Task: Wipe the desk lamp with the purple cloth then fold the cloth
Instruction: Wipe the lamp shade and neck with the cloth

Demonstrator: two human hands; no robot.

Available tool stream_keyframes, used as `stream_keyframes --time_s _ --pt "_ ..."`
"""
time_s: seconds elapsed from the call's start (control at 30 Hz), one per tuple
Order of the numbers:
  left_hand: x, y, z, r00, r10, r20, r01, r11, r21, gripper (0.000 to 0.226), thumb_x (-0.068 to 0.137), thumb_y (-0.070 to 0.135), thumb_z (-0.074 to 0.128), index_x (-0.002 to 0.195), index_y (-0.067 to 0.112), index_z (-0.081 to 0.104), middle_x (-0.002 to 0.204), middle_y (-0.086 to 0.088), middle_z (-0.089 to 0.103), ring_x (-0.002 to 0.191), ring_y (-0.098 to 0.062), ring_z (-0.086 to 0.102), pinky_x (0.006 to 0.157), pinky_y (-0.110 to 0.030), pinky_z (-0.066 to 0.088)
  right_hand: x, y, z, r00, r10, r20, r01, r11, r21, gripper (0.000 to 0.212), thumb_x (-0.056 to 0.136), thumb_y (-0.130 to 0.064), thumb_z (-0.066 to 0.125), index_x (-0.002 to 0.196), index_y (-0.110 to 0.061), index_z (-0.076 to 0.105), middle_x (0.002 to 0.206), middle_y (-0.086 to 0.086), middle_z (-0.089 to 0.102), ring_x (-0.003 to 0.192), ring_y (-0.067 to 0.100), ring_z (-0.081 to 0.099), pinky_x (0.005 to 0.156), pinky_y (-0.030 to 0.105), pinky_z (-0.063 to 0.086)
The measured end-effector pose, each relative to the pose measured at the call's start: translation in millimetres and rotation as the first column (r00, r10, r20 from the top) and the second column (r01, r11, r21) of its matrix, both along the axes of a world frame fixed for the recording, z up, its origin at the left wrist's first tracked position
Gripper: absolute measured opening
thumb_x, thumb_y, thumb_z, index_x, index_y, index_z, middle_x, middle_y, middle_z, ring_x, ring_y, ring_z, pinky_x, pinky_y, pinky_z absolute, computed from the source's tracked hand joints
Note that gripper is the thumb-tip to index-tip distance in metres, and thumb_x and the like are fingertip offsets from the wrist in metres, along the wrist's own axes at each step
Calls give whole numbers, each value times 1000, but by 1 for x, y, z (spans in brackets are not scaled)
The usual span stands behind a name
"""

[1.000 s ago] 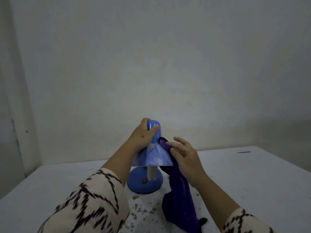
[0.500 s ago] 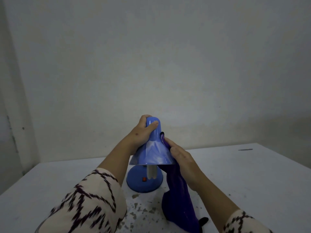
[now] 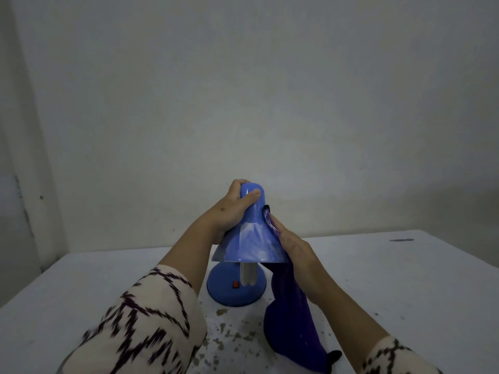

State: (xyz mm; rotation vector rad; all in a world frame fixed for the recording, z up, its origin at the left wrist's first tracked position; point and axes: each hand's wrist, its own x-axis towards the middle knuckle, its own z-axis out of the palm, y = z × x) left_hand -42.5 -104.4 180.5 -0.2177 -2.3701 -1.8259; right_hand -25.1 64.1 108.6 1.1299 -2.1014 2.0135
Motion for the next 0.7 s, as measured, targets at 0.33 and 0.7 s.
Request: stream_keyframes --time_s 0.33,0.7 --pt "0 -8 -4 999 -35 -8 35 999 -7 27 94 44 43 117 32 35 106 2 48 87 -21 58 66 -31 51 19 2 -27 955 -79 -287 105 992 77 40 92 -30 36 131 -37 36 148 -16 26 138 -5 19 109 10 19" --pt "0 -10 -3 1000 -1 -14 1 1000 -4 30 94 44 41 119 30 34 113 -4 47 92 -25 56 75 -37 50 21 -11 -24 933 -135 -333 148 989 14 42 91 -52 36 132 -45 39 149 -19 29 139 0 20 111 13 21"
